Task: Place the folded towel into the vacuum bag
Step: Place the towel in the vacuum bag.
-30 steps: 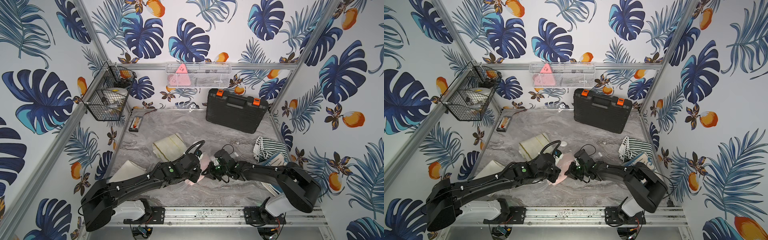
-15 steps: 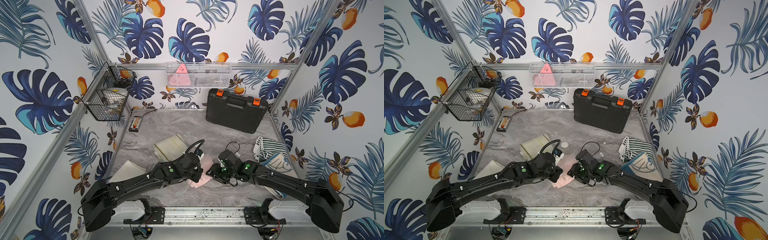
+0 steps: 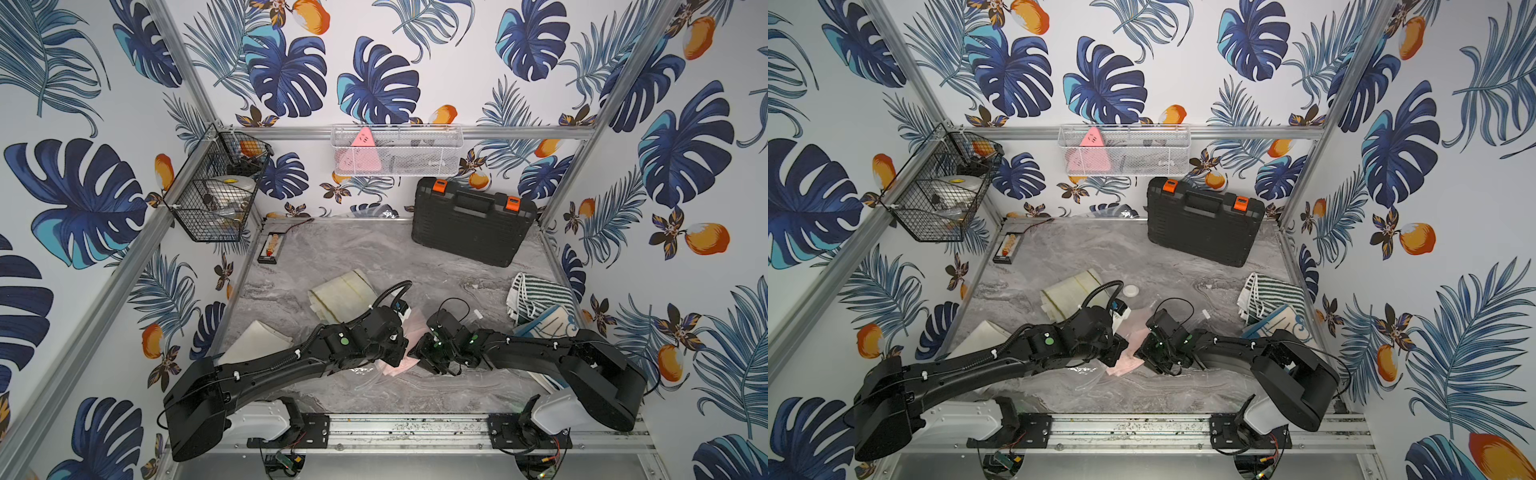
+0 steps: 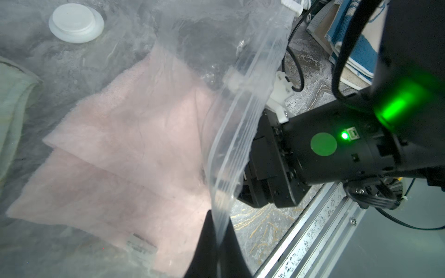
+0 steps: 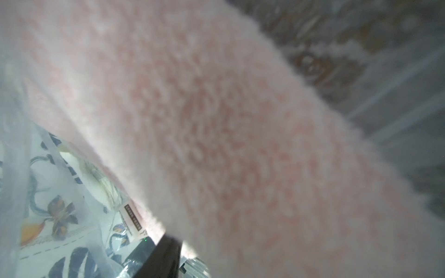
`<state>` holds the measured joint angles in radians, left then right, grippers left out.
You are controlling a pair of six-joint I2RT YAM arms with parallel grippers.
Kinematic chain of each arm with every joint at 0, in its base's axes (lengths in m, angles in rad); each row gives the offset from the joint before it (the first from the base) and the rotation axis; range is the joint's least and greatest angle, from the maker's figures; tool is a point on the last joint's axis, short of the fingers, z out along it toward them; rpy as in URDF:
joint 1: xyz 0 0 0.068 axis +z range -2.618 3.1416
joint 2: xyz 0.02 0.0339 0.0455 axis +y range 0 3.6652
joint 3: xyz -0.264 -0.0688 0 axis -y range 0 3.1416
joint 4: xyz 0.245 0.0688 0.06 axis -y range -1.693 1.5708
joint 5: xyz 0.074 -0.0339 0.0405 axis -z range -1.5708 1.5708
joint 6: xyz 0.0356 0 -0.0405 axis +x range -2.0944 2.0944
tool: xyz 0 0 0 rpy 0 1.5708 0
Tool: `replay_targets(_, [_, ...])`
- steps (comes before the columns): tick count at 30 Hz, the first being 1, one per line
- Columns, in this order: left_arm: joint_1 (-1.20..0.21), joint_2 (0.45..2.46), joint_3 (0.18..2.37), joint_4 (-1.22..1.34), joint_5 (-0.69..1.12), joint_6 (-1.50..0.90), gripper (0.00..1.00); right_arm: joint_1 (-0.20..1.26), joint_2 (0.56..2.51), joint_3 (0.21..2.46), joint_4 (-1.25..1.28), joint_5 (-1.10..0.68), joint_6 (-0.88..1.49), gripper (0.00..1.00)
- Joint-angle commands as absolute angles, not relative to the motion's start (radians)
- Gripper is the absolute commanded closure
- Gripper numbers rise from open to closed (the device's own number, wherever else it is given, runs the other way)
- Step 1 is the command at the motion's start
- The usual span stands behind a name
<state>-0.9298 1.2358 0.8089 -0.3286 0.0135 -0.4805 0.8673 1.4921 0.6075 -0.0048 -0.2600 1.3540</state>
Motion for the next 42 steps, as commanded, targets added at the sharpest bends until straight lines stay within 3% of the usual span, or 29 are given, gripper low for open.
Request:
replay_targets(1, [-0.931,1.227,0.807,-0.31,0.015,-0.494,1.0,0.86,1.504,0.6,0.065,-0.252,1.387,0.59])
replay_targets(5, [-0.932,1.232,0.816,-0.316,0.019,-0.491,1.0,0.844,1.533,0.655,0.036,-0.242,1.358,0.61])
replay_targets(11, [-0.933,1.225,0.819,-0.327,0.012,-0.489,1.0,0.835,1.409,0.657,-0.128,-0.238,1.327,0.48])
replay_targets(15, [-0.933,1.243,0.825,-0.316,0.025,-0.488,1.0,0.83,1.384,0.687,-0.211,-0.213,1.283,0.48])
replay_targets(20, [-0.934,1.244,0.827,-0.31,0.023,-0.494,1.0,0.817,1.475,0.688,-0.122,-0.229,1.29,0.5])
replay_targets(24, [-0.936,1.244,0.818,-0.308,0.026,-0.499,1.0,0.819,1.534,0.655,0.017,-0.235,1.322,0.57])
replay_targets(28, [-0.937,1.254,0.802,-0.277,0.037,-0.504,1.0,0.837,1.581,0.625,0.191,-0.16,1.272,0.82])
replay_targets(32, [-0.937,1.279,0.808,-0.268,0.043,-0.48,1.0,0.842,1.711,0.615,0.388,-0.172,1.152,0.96])
replay_targets(36, [-0.937,1.281,0.812,-0.282,0.04,-0.462,1.0,0.838,1.844,0.588,0.665,-0.35,1.115,1.0])
replay_targets(42, [-0.937,1.265,0.821,-0.31,0.017,-0.455,1.0,0.827,1.813,0.628,0.595,-0.59,1.014,1.0])
